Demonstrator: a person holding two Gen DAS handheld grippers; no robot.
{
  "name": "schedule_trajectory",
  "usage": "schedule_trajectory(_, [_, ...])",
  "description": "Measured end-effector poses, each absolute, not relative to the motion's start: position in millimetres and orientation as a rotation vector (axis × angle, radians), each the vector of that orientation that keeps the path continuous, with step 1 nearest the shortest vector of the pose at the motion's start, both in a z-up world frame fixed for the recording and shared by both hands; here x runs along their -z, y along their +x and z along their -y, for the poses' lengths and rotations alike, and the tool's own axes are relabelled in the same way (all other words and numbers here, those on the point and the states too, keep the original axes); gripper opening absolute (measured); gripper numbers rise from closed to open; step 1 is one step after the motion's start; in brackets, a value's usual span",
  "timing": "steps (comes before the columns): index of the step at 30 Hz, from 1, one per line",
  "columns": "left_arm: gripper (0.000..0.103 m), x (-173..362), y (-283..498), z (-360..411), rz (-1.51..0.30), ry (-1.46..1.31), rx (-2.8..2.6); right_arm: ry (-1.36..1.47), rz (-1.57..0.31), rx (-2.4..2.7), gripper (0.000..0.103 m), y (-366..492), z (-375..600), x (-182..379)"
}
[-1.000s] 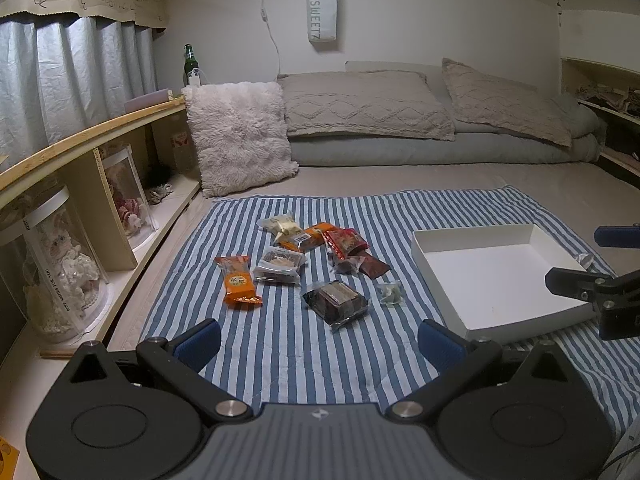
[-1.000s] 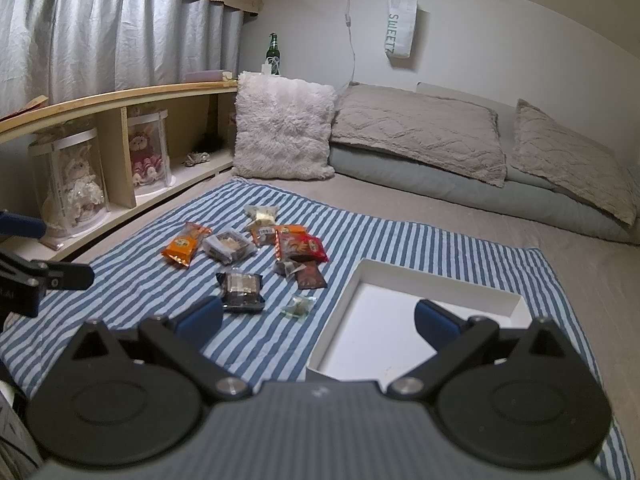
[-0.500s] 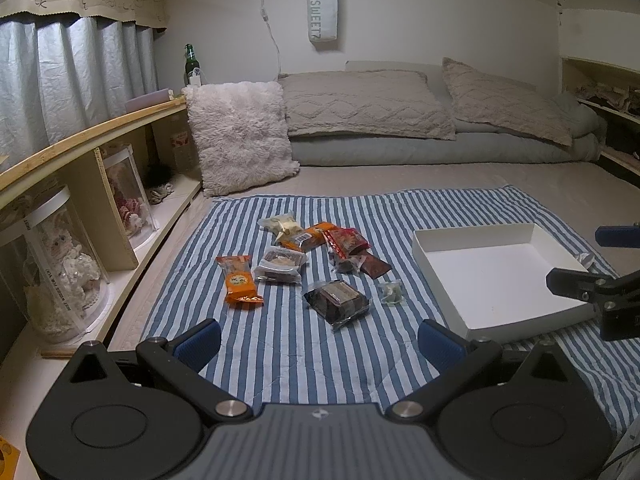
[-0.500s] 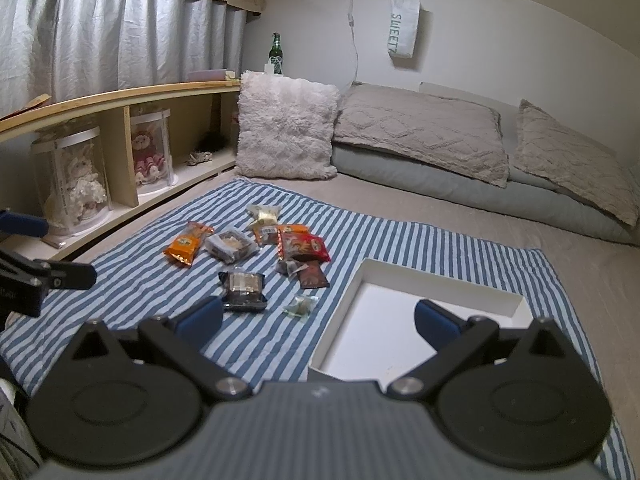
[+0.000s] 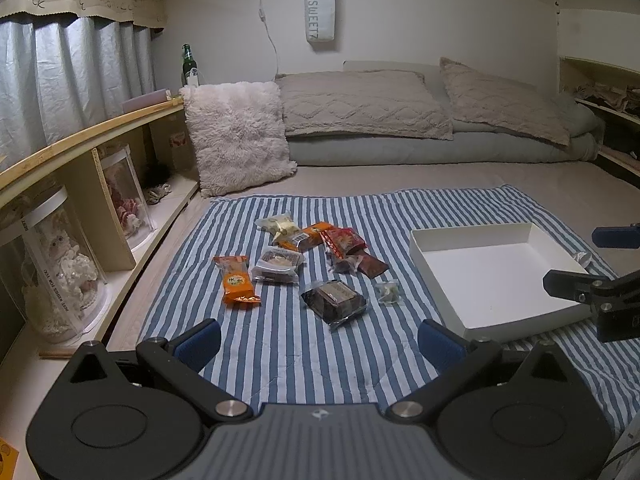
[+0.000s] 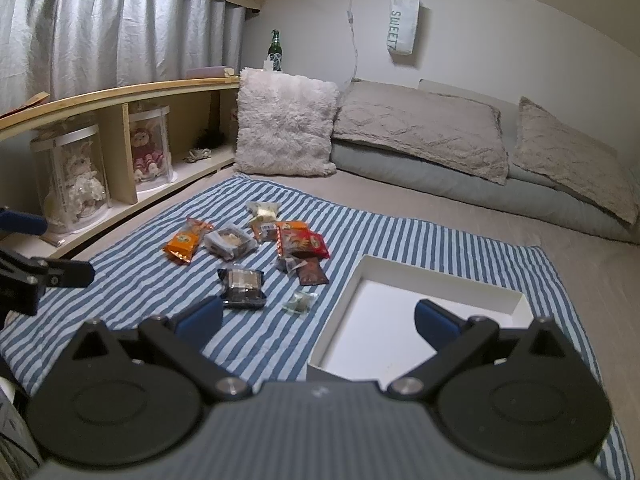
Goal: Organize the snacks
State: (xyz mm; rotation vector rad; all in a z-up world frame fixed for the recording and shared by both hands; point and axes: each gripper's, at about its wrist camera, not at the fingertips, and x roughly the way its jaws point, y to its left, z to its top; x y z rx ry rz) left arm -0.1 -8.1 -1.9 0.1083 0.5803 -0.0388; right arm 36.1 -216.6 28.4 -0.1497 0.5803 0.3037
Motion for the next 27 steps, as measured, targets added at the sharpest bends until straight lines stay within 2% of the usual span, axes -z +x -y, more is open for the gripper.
schedule_trajectory(27, [0.103, 2.2, 0.5, 9.9, -0.582, 0.110, 0.038, -0.153, -0.585, -0.306, 0.103, 37.9, 216.3, -27.2])
